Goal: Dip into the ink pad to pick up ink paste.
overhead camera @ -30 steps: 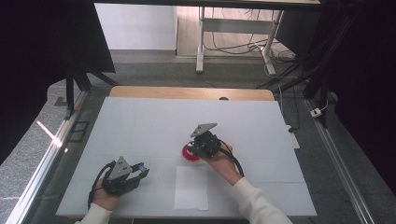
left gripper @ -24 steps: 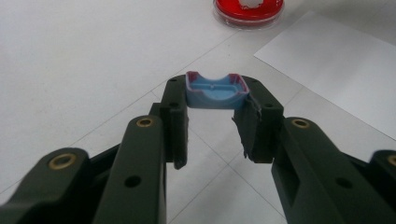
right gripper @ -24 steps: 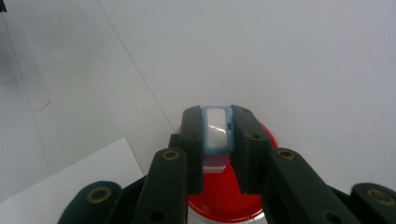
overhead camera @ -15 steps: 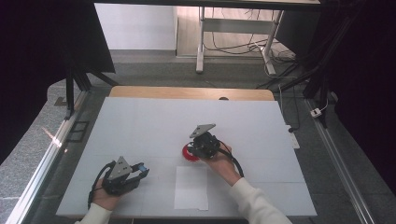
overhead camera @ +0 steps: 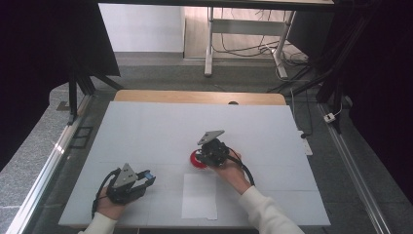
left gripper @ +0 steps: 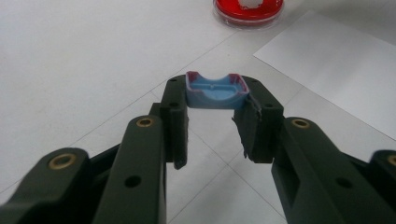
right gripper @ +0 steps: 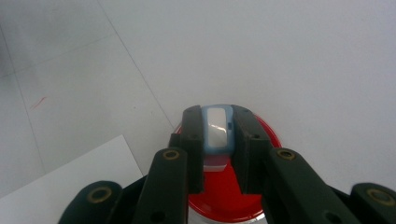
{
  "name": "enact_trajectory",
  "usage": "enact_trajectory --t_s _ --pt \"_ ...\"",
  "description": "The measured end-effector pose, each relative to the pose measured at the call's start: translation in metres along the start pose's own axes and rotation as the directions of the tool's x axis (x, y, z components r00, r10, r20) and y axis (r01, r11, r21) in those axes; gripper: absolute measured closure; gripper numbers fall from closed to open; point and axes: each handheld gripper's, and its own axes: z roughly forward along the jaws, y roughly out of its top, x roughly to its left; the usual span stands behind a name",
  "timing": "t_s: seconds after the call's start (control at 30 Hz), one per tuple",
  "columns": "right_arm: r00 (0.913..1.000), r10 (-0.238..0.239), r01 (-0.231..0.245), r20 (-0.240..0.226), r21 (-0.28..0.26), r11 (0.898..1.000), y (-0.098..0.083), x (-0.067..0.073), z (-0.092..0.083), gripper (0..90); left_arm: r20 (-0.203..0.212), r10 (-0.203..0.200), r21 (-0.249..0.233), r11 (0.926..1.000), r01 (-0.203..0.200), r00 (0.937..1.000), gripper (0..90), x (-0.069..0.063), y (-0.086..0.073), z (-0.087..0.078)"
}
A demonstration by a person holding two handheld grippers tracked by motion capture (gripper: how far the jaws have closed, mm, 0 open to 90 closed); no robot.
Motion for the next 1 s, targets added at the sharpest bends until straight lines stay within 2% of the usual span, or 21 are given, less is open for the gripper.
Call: enact_trajectory --t_s 0.6,0.7,1.0 --pt "1.0 0.002 -0.002 0.005 -0.015 1.0 0.001 0.0 -0.004 75.2 -0.004 -0.001 -0.004 1.0 0.001 1.0 65.3 0.0 0.0 0.0" --pt "0.9998 0.016 -0.017 -0.011 -0.033 0.999 0.001 -0.001 -0.007 75.2 -0.002 -0.005 -0.006 1.0 0.005 1.0 65.3 0.001 0.0 0.0" --pt "0.9994 0.027 -0.029 -0.019 -0.077 0.997 0.002 -0.001 -0.018 75.2 -0.003 -0.002 -0.002 1.0 0.002 1.0 65.2 0.001 0.0 0.0"
